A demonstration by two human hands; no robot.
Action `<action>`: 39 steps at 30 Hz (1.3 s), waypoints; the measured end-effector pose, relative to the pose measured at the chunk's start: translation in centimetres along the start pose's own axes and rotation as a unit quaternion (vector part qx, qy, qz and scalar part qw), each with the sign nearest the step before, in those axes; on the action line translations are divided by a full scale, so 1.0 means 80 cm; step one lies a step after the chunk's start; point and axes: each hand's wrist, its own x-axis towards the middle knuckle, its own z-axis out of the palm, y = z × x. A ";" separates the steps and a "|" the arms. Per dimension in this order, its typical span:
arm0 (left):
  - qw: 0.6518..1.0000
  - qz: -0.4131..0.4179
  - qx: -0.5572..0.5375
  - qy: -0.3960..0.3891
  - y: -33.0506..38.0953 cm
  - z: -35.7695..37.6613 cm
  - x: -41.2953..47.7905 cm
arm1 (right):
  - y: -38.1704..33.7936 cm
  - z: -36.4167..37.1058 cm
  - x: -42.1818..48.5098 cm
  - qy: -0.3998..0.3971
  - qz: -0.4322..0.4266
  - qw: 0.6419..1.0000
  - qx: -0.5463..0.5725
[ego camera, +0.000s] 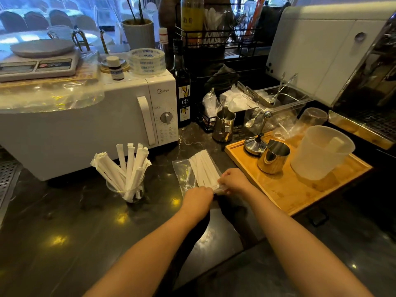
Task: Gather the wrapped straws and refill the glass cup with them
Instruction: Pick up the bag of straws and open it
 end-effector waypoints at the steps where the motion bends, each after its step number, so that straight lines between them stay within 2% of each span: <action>1: 1.000 -0.008 -0.007 0.002 -0.001 -0.003 -0.004 | -0.004 0.001 -0.007 -0.003 0.004 1.000 0.017; 9: 0.987 -0.061 -0.147 0.020 -0.025 -0.036 -0.061 | -0.032 0.025 -0.064 0.001 -0.028 0.996 0.082; 15: 0.954 -0.071 -0.290 0.020 -0.056 -0.080 -0.116 | -0.062 0.037 -0.115 -0.069 -0.097 0.989 0.084; 22: 0.932 -0.084 -0.353 0.025 -0.092 -0.115 -0.175 | -0.094 0.085 -0.170 -0.111 -0.163 0.977 0.081; 25: 0.897 -0.099 -0.429 0.040 -0.111 -0.121 -0.194 | -0.105 0.107 -0.188 -0.123 -0.198 0.970 0.071; 31: 0.777 -0.120 -0.616 0.059 -0.150 -0.123 -0.236 | -0.120 0.143 -0.210 -0.211 -0.242 0.943 0.093; 34: 0.751 -0.122 -0.645 0.076 -0.166 -0.122 -0.252 | -0.126 0.157 -0.212 -0.267 -0.255 0.922 0.117; 39: 0.730 -0.116 -0.671 0.061 -0.189 -0.114 -0.267 | -0.133 0.178 -0.200 -0.331 -0.284 0.893 0.108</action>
